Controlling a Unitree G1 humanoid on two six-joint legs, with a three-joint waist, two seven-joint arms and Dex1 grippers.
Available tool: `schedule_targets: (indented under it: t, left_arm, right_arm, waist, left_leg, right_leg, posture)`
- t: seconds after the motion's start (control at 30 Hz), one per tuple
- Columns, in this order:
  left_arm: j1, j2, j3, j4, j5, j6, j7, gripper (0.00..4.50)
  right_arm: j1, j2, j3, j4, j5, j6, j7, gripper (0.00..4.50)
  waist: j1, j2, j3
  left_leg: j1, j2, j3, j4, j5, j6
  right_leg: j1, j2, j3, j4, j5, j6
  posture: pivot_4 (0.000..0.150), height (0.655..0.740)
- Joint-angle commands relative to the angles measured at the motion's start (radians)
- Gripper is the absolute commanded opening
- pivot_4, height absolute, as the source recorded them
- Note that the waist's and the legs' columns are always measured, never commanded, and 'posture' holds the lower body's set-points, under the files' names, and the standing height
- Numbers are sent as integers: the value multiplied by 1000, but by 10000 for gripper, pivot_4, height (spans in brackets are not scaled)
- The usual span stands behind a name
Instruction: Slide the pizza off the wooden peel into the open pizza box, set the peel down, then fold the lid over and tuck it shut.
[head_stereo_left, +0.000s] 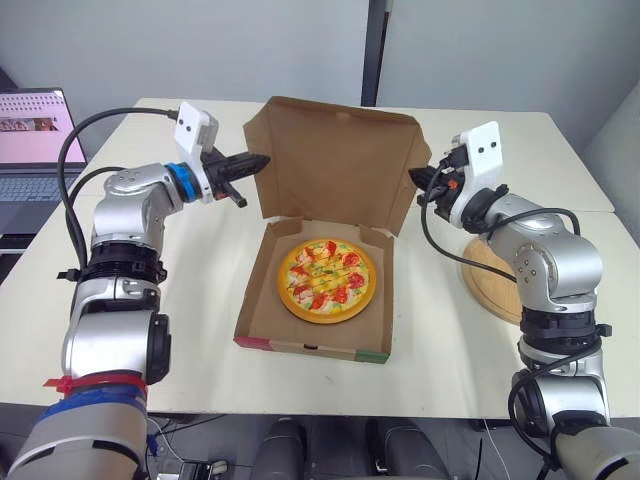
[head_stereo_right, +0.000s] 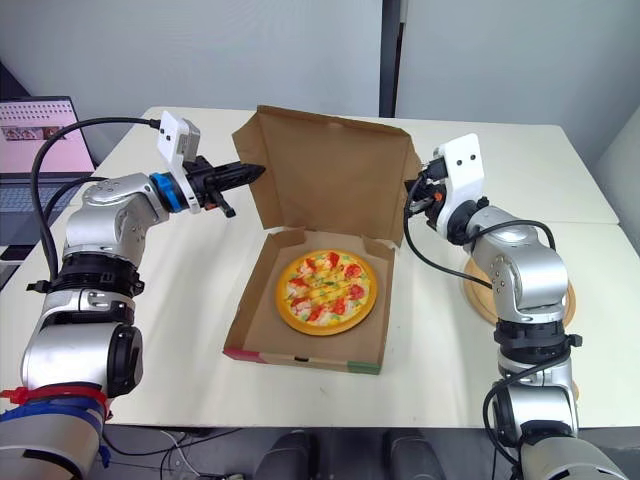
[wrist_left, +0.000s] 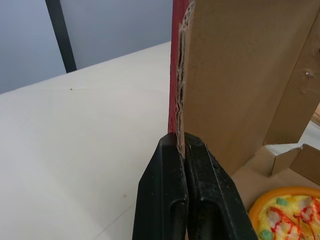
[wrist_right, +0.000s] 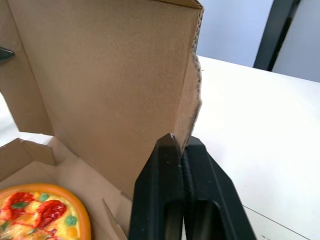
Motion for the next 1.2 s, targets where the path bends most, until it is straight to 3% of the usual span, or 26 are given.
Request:
schedule_targets:
  t: [0.03, 0.2, 0.33, 0.6, 0.77, 1.2]
  left_arm:
    - [-24, -26, 4, -49, 11, -16, 25, 0]
    - [-78, -72, -5, -1, 56, -61, 77, 0]
    - [-113, -86, 0, 1, 82, -76, 122, 0]
    - [63, -39, 39, -397, -1, 213, 155, 0]
    - [190, -31, 70, -655, -75, 402, 214, 0]
    - [316, -21, 144, -924, -219, 665, 317, 0]
  right_arm:
    - [-50, -7, -9, 21, -22, -53, -33, 121]
    - [-96, -23, 6, 83, -48, -105, -36, 121]
    - [-122, -43, 2, 30, -37, -57, -41, 121]
    - [-21, 18, -23, -332, 45, 216, -144, 121]
    - [29, 97, -39, -445, 54, 317, -223, 121]
    - [131, 227, -55, -640, 71, 486, -308, 121]
  waist:
    - [0, 0, 0]
    - [0, 0, 0]
    - [-1, 0, 0]
    - [-9, 1, 0]
    - [-6, 1, 0]
    - [-3, 1, -1]
  left_leg:
    - [0, 0, 0, 0, 0, 0]
    - [0, 0, 0, 0, 0, 0]
    - [-1, 0, 1, 0, 0, 0]
    - [-2, 2, 0, -2, 0, 0]
    - [-2, 2, -3, 0, 0, 0]
    - [1, 0, -3, 1, 1, -1]
  right_leg:
    - [0, 0, 0, 0, 0, 0]
    - [0, 0, 0, 0, 0, 0]
    - [-1, 0, 0, 0, 0, 0]
    - [-3, 0, 2, 1, 0, 0]
    - [-3, 0, 2, 2, 0, 0]
    - [2, 0, 1, 0, 1, 1]
  posture:
    - [1500, 7400]
    - [1500, 7400]
    - [1500, 7400]
    - [1500, 7400]
    - [1500, 7400]
    - [1500, 7400]
